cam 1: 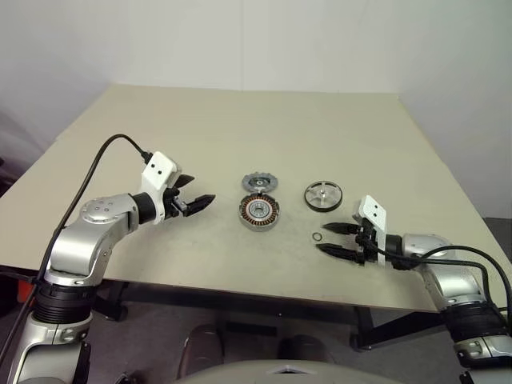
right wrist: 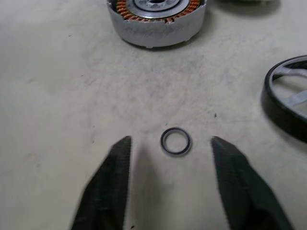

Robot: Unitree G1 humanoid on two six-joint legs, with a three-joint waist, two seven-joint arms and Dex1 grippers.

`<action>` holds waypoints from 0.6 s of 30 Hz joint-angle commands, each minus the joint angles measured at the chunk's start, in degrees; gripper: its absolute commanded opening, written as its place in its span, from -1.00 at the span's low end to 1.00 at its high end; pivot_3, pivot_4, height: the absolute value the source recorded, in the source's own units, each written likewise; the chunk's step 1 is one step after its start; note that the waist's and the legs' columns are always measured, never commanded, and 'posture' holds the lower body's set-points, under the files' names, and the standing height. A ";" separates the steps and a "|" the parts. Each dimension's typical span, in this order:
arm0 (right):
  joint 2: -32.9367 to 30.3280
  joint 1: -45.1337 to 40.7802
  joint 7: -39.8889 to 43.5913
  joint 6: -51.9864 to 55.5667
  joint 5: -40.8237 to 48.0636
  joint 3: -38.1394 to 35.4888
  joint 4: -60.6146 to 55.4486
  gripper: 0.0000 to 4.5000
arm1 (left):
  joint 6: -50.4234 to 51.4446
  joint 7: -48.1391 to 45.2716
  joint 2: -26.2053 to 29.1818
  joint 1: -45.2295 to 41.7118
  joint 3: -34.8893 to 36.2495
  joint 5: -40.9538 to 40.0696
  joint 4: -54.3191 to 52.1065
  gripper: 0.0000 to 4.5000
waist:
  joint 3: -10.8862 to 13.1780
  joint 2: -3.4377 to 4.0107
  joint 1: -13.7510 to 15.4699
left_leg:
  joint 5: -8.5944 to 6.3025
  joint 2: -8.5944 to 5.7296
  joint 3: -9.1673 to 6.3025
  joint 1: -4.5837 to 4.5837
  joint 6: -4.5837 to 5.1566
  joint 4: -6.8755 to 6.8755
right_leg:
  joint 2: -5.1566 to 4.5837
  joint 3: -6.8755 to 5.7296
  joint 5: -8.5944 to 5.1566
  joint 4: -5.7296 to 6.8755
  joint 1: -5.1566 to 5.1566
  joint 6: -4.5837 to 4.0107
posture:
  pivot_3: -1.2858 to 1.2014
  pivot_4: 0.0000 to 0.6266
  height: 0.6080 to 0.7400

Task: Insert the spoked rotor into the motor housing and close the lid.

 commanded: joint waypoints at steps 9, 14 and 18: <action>3.21 -3.28 -4.09 2.90 -1.94 3.16 -3.97 0.45 | -0.92 0.28 1.00 -1.01 0.76 -0.19 -0.67 0.82 | 0.00 0.01 0.00 | 0.00 0.00 -0.01 -0.04 0.01 0.00 | 0.00 0.00 0.01 0.01 -0.03 -0.01 | 0.03 -1.00 1.00; 2.21 -3.03 -3.76 4.08 -2.05 3.11 -3.30 0.45 | -1.03 0.34 1.19 -0.83 0.90 -0.22 -0.69 0.82 | 0.00 0.01 0.03 | 0.00 -0.01 -0.01 -0.03 0.00 0.00 | 0.00 0.00 0.01 0.01 -0.01 -0.01 | 0.03 -1.00 1.00; 1.93 -3.33 -3.45 3.56 -1.76 2.35 -1.17 0.45 | -1.06 0.42 1.06 -0.57 0.69 -0.26 -0.92 0.82 | -0.01 0.01 0.01 | 0.00 -0.01 -0.01 -0.02 0.00 0.00 | 0.00 0.00 0.01 0.02 -0.01 -0.01 | 0.03 -1.00 1.00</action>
